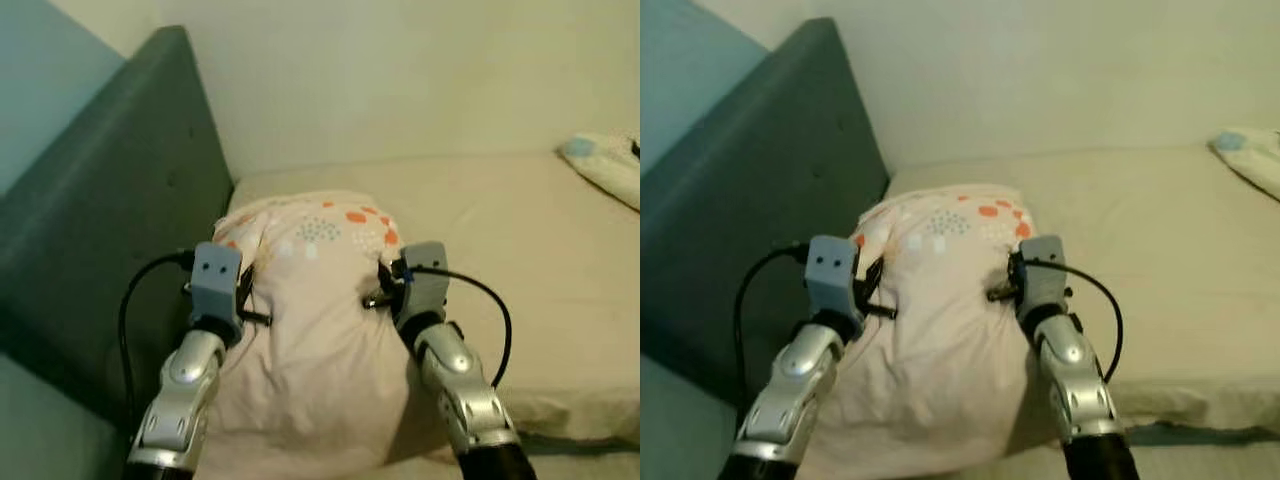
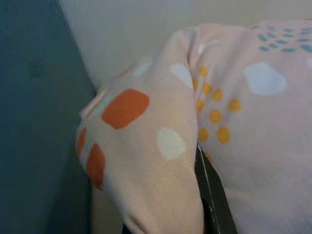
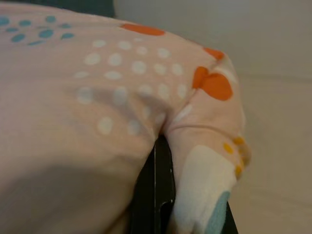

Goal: Clean up the room

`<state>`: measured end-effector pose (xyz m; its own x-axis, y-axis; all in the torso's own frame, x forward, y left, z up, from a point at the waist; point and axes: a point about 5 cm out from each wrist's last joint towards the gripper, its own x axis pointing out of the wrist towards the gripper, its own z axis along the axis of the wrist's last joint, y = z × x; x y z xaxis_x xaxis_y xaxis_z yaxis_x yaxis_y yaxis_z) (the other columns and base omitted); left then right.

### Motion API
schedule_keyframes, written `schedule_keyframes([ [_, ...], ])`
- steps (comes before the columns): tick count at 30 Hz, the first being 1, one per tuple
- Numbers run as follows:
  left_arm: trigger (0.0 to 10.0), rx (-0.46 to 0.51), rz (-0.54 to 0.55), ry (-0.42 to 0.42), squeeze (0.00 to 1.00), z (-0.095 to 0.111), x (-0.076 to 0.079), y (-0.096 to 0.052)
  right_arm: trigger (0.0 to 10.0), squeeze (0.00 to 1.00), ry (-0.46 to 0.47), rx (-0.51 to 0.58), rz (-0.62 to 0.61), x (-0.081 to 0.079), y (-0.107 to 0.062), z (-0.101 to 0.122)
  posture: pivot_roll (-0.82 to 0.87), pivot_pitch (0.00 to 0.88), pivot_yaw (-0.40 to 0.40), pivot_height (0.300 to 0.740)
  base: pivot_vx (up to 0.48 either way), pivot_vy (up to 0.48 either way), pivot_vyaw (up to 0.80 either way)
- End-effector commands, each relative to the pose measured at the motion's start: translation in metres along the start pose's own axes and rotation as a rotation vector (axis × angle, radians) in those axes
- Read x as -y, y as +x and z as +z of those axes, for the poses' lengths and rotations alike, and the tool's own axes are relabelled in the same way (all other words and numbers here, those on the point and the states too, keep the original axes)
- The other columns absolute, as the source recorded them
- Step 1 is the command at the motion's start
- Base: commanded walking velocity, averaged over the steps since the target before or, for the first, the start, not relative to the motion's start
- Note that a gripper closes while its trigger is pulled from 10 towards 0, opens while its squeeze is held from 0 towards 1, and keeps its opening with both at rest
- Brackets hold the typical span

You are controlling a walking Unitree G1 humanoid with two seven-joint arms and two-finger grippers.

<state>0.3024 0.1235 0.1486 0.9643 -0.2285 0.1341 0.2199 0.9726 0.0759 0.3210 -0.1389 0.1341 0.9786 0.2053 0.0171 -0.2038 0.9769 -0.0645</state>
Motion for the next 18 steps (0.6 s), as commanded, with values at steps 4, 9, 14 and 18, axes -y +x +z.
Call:
schedule_keyframes([
  [4,10.0,0.028,0.0,0.024,0.0,0.0048,-0.0024,0.0004,10.0,0.0,-0.003,0.057,0.025,-0.009,0.003,0.0091,-0.07,0.083,0.061,0.74,0.0,0.0,0.8],
  [9,10.0,0.021,0.0,0.026,0.0,0.0039,-0.0025,-0.0006,10.0,0.0,0.02,0.065,-0.003,-0.0051,0.0025,0.0094,-0.07,0.09,0.059,0.74,0.0,0.0,0.0],
  [14,10.0,0.017,0.001,0.014,0.0,0.0033,-0.0023,-0.0007,10.0,0.0,0.027,0.064,-0.007,-0.0041,0.0024,0.0091,-0.07,0.091,0.06,0.74,0.0,0.0,0.0],
  [18,10.0,0.008,-0.006,0.007,0.0,0.0026,-0.0017,0.0002,10.0,0.0,0.03,0.064,-0.011,-0.0033,0.0021,0.0088,-0.07,0.091,0.061,0.74,0.0,0.0,0.0],
])
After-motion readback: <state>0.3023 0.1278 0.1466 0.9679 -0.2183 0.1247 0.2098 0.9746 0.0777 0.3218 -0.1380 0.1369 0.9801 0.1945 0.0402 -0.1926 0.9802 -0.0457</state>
